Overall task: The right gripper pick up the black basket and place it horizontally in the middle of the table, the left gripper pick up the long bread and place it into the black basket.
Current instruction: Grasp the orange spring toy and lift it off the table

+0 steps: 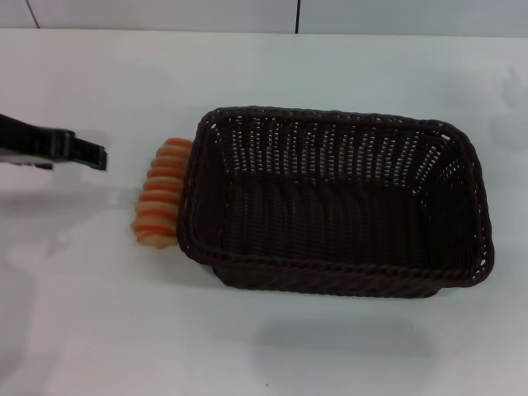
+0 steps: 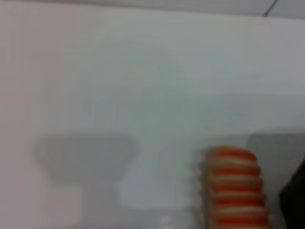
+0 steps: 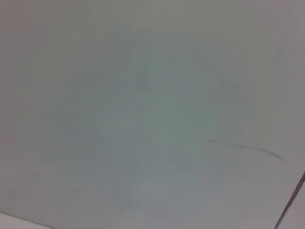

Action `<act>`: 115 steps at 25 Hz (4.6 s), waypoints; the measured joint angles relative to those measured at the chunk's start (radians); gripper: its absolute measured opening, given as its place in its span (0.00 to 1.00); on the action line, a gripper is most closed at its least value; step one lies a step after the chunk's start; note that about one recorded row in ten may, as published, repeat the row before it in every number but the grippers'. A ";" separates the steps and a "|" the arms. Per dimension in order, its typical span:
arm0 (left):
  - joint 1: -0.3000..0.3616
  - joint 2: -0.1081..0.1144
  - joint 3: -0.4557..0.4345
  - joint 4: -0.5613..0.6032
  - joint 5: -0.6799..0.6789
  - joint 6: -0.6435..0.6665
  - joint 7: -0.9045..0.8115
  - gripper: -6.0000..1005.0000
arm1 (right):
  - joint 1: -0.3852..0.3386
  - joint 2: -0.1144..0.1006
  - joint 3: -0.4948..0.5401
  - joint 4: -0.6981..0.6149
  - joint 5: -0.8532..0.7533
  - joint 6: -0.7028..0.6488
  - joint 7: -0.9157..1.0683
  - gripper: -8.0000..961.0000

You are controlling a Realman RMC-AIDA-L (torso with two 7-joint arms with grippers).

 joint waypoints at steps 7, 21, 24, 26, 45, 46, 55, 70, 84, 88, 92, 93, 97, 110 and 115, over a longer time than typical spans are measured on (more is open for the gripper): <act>-0.001 -0.001 0.034 0.082 -0.053 0.033 -0.003 0.77 | 0.004 -0.001 0.001 0.000 -0.013 0.000 0.000 0.42; 0.015 0.000 0.064 0.174 -0.132 0.097 0.002 0.77 | 0.011 -0.001 0.007 0.010 -0.014 -0.001 0.000 0.43; 0.015 0.000 0.070 0.177 -0.133 0.101 0.002 0.77 | 0.017 -0.001 0.004 0.010 -0.014 -0.001 0.000 0.42; 0.015 0.000 0.084 0.187 -0.133 0.111 0.003 0.77 | 0.017 -0.002 0.001 0.010 -0.014 -0.001 0.000 0.42; -0.016 -0.001 0.126 0.289 -0.153 0.162 0.004 0.75 | 0.020 -0.001 0.002 0.006 -0.024 -0.010 0.000 0.42; -0.019 -0.001 0.128 0.298 -0.157 0.164 0.004 0.75 | 0.020 -0.001 0.002 0.006 -0.024 -0.010 0.000 0.43; -0.026 -0.001 0.148 0.337 -0.164 0.202 0.005 0.74 | 0.020 -0.001 0.000 0.006 -0.025 -0.011 0.000 0.42; -0.051 -0.001 0.165 0.427 -0.196 0.263 0.036 0.71 | 0.018 -0.001 -0.005 0.008 -0.026 -0.012 0.000 0.42; -0.076 0.000 0.172 0.483 -0.198 0.289 0.050 0.69 | 0.019 -0.001 -0.007 0.012 -0.031 -0.012 0.000 0.42; -0.097 0.002 0.171 0.525 -0.200 0.297 0.056 0.68 | 0.020 -0.001 -0.007 0.012 -0.048 -0.012 0.000 0.42; -0.104 0.001 0.170 0.538 -0.200 0.299 0.067 0.63 | 0.021 0.000 -0.006 0.012 -0.051 -0.012 0.000 0.42; -0.105 0.001 0.169 0.539 -0.200 0.299 0.068 0.58 | 0.021 0.000 -0.005 0.012 -0.051 -0.012 0.000 0.42; -0.105 0.001 0.170 0.539 -0.200 0.300 0.068 0.56 | 0.022 0.000 -0.006 0.012 -0.051 -0.012 0.000 0.42; -0.085 0.000 0.161 0.534 -0.212 0.307 0.072 0.43 | 0.010 0.002 -0.007 0.023 -0.051 -0.012 0.000 0.42; -0.073 0.002 0.150 0.526 -0.212 0.324 0.074 0.34 | 0.008 0.003 -0.007 0.024 -0.051 -0.011 0.000 0.42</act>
